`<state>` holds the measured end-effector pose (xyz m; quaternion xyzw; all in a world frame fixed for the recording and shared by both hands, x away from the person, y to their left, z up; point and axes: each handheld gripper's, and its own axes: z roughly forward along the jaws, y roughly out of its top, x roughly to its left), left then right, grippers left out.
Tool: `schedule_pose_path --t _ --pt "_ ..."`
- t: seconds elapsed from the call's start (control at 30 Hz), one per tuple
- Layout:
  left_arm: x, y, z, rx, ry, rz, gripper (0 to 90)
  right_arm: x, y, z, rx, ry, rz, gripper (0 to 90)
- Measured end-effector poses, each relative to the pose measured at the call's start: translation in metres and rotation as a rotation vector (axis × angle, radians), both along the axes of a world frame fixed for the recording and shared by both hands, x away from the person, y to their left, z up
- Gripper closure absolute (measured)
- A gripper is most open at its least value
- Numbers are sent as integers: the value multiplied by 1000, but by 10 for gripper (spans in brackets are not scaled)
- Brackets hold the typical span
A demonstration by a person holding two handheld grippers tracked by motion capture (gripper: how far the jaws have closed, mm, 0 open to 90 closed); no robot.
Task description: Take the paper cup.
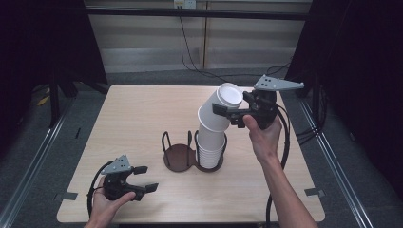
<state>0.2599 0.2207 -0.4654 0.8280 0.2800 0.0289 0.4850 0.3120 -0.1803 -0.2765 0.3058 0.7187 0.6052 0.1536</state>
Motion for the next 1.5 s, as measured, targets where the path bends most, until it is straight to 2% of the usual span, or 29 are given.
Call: schedule_pose_path --t 0.2,0.63,0.77,0.87,0.93,1.0,1.17,1.4,1.47,1.5 --pt "0 0 0 4 0 -2 206 -5 -3 2 45 -12 13 232" --pt "0 0 0 -2 -6 -3 204 -24 -5 7 46 -36 50 231" --pt "0 0 1 -21 -2 -7 203 -30 -4 7 39 -41 64 232" --pt "1 1 2 -68 29 -13 203 -33 -4 5 43 -37 73 232" --pt "1 3 4 -67 18 -13 203 -36 -4 4 49 -32 80 231" --pt "2 4 6 -76 17 -34 199 -40 -4 2 51 -29 91 232" --pt "-1 3 13 -85 -19 -46 197 -46 0 0 47 -24 104 232" --pt "-6 -8 21 -86 -66 -74 173 -53 11 -5 38 -14 138 232" --pt "-7 -9 22 -88 -63 -79 173 -54 16 -9 37 -9 150 232" --pt "-7 -11 22 -104 -53 -84 173 -55 18 -11 37 -4 157 232"
